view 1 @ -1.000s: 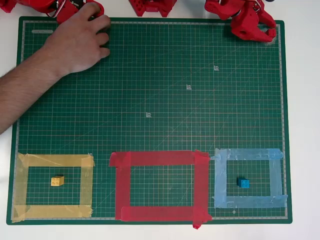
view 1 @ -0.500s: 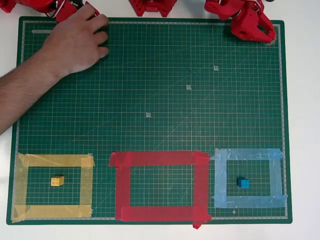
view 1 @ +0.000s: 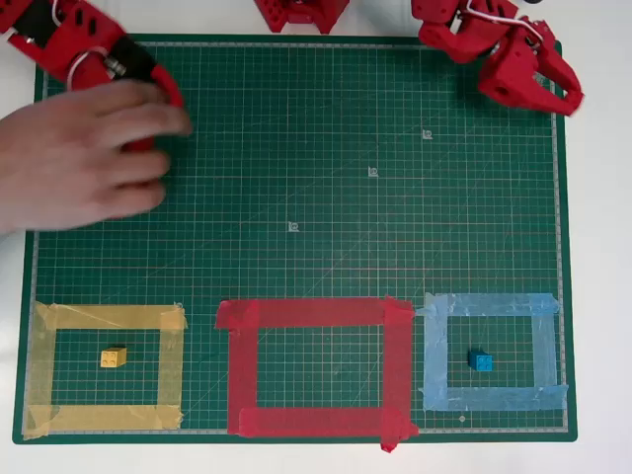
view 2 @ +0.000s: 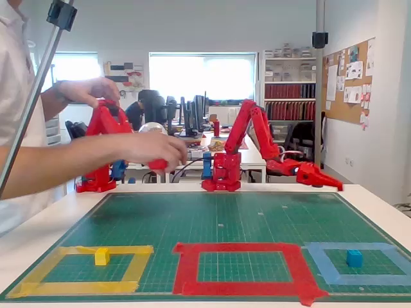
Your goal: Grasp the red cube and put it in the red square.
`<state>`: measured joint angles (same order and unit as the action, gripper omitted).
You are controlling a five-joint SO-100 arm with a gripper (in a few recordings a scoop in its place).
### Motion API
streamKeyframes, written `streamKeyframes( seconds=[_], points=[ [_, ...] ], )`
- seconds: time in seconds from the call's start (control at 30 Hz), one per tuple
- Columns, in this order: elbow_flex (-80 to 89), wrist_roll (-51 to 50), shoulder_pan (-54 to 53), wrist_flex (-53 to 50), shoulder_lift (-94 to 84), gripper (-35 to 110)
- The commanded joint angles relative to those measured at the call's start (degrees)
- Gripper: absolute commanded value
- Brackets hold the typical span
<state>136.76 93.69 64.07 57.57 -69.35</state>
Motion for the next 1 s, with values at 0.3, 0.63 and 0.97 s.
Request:
streamKeyframes(
  seconds=[0.3,0.63,0.97],
  points=[
    [-16.0,-1.3,-45.6,-6.0,-0.4,-2],
    [-38.6,-8.0,-66.1,-13.4,20.0,-2],
    [-46.5,-5.2,-65.9,-12.8,30.8,-2]
  ],
)
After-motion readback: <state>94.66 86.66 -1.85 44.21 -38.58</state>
